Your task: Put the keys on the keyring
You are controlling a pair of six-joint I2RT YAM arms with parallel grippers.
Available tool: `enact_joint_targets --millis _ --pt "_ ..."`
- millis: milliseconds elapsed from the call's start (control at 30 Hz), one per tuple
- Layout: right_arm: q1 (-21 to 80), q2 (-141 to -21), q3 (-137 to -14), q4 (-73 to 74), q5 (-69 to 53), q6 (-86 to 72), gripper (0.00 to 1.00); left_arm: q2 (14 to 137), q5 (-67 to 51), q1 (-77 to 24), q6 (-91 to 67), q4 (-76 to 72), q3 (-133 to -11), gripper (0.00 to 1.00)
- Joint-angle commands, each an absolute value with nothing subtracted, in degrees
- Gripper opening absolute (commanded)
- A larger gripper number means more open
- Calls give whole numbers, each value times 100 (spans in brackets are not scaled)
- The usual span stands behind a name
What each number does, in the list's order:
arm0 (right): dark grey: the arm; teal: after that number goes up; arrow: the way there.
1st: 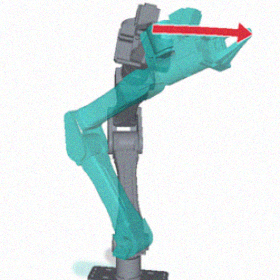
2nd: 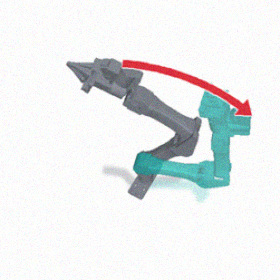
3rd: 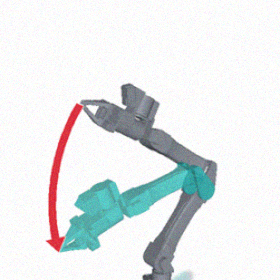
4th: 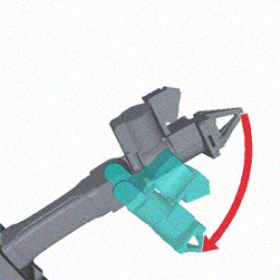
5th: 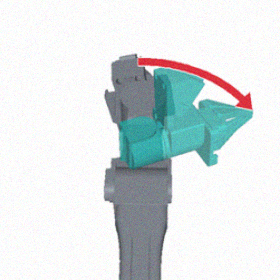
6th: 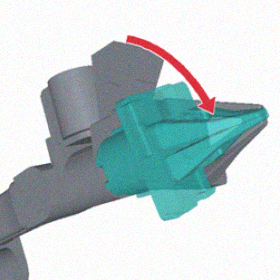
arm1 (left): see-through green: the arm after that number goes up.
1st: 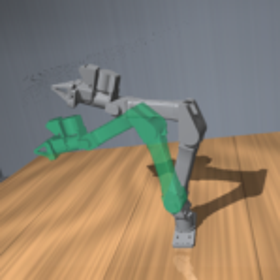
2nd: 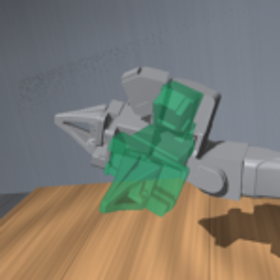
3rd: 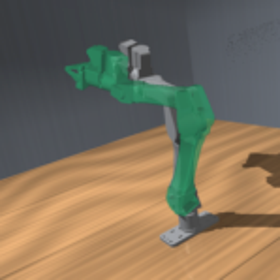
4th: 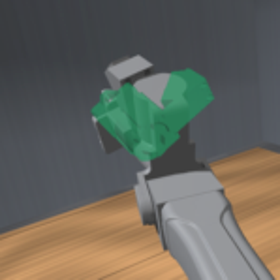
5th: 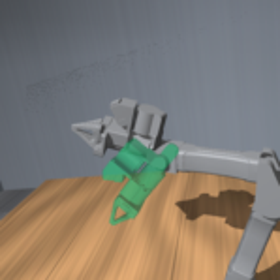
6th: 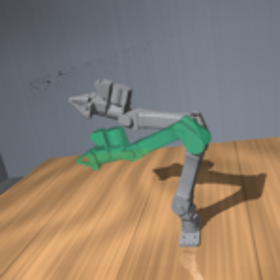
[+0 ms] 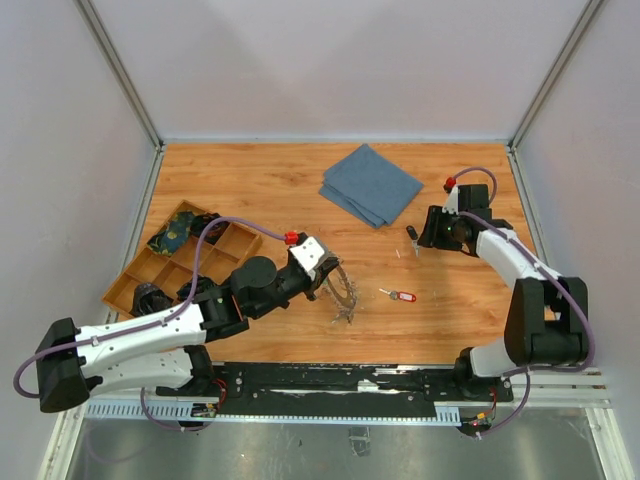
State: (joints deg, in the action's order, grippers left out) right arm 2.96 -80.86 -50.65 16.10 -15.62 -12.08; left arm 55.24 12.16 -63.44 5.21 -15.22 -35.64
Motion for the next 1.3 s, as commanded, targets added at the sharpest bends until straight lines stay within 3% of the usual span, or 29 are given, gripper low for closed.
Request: enact_joint_targets --millis 0,533,867,1267 --pt "53 -8595 -5323 1152 -2086 -1443 46 5682 1288 -6306 -158 -1081 -3947 1" --pt "-53 -9928 -5834 742 -2040 -1367 39 5651 993 -6314 25 -1239 -3885 0" --pt "-53 -10132 -5866 637 -2230 -1430 25 5698 920 -6316 26 -1226 -3897 0" --pt "-53 -10311 -5907 613 -2369 -1439 19 5727 867 -6311 32 -1200 -3923 1"
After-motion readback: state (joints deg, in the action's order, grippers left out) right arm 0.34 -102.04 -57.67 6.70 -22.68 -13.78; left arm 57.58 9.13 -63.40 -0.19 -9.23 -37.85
